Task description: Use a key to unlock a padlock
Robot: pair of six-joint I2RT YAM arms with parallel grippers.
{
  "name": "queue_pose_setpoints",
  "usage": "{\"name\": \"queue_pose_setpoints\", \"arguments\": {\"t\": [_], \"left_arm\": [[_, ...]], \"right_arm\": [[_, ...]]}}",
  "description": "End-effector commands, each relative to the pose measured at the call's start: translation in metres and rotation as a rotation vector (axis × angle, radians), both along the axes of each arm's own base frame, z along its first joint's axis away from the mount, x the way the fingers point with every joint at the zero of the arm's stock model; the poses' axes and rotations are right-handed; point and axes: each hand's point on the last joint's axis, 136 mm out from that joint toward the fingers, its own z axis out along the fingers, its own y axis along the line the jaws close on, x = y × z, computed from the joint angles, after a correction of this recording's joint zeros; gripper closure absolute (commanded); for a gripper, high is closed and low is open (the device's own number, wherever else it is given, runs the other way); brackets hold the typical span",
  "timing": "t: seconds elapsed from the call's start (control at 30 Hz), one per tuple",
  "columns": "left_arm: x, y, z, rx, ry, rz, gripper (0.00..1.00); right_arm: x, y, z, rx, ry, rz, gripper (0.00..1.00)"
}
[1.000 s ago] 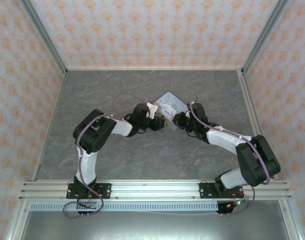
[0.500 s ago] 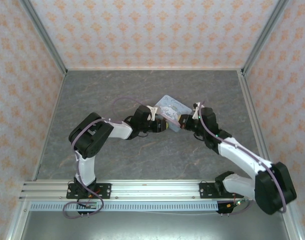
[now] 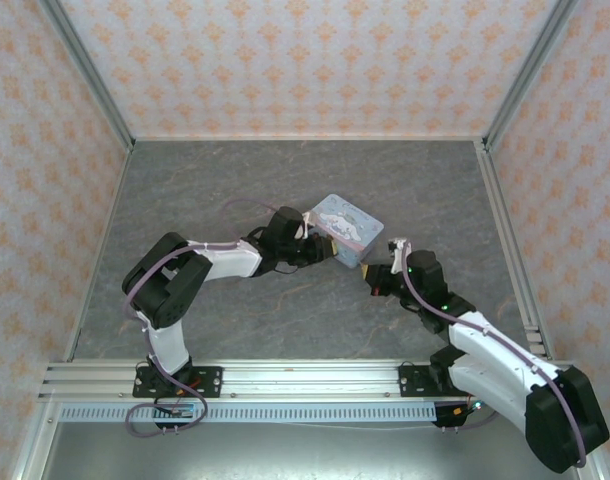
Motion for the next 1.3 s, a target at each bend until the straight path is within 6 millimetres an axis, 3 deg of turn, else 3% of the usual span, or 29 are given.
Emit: {"name": "queue_pose_setpoints", "arguments": {"t": [0.0, 0.33, 0.67, 0.87, 1.27], "left_arm": [[0.003, -0.01, 0.034, -0.073, 0.042, 0.045, 0.82], [-0.003, -0.018, 0.044, -0.101, 0.125, 0.096, 0.83], [-0.001, -0.023, 0.049, -0.157, 0.168, 0.125, 0.84], [-0.003, -0.022, 0.051, -0.16, 0.178, 0.13, 0.84], [-0.004, -0.02, 0.051, -0.149, 0.178, 0.132, 0.84]], "right_arm": [[0.001, 0.006, 0.006, -0.017, -0.082, 0.048, 1.0], [0.008, 0.006, -0.002, -0.054, -0.142, 0.043, 1.0], [0.02, 0.018, -0.002, -0.099, -0.176, 0.069, 1.0], [0.026, 0.028, -0.003, -0.144, -0.194, 0.081, 1.0], [0.039, 0.028, -0.005, -0.175, -0.214, 0.049, 1.0]]}}
